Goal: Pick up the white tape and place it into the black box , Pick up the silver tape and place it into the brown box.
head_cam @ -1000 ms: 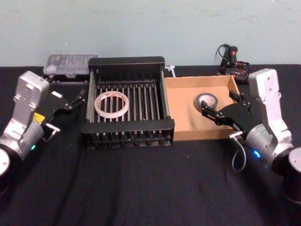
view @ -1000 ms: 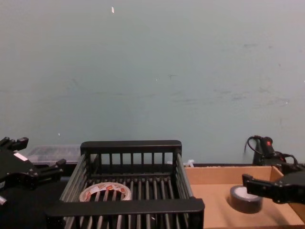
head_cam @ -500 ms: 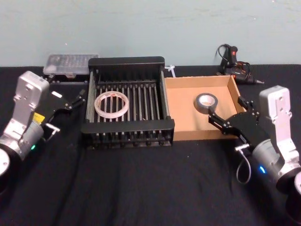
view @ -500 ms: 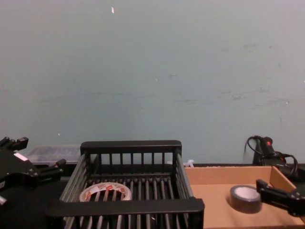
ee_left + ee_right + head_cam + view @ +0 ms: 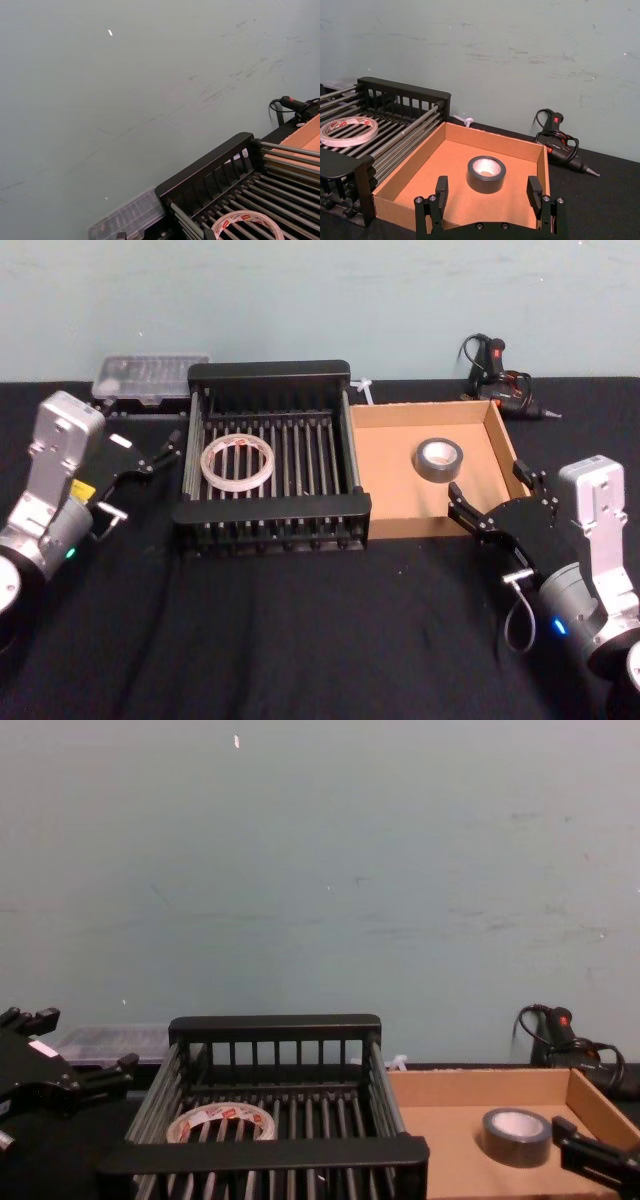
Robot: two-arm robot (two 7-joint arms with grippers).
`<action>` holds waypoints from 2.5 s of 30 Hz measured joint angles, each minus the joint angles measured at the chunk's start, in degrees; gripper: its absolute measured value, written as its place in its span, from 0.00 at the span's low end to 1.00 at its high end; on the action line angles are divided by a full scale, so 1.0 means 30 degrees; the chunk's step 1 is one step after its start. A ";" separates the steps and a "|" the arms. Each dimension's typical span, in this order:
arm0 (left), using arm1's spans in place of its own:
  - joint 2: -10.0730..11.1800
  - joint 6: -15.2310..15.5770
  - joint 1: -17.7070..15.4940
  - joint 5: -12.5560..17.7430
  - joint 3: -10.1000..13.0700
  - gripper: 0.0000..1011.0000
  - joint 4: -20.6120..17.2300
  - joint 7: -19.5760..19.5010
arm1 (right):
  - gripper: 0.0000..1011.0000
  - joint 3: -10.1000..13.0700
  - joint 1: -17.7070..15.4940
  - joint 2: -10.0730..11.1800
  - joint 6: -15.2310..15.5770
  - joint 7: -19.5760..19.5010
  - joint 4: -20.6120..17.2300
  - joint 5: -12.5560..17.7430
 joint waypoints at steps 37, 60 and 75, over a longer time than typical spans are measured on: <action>0.0000 0.0000 0.0000 0.0000 0.0000 0.99 0.0000 0.0000 | 0.99 0.0026 0.0002 -0.0036 -0.0046 0.0130 0.0067 0.0056; 0.0000 0.0000 0.0000 0.0001 0.0000 0.99 0.0000 0.0000 | 0.99 0.0026 0.0003 -0.0036 -0.0038 0.0131 0.0067 0.0056; 0.0000 0.0001 0.0000 0.0000 0.0000 0.99 0.0000 0.0000 | 0.99 0.0027 0.0004 -0.0036 -0.0039 0.0131 0.0066 0.0056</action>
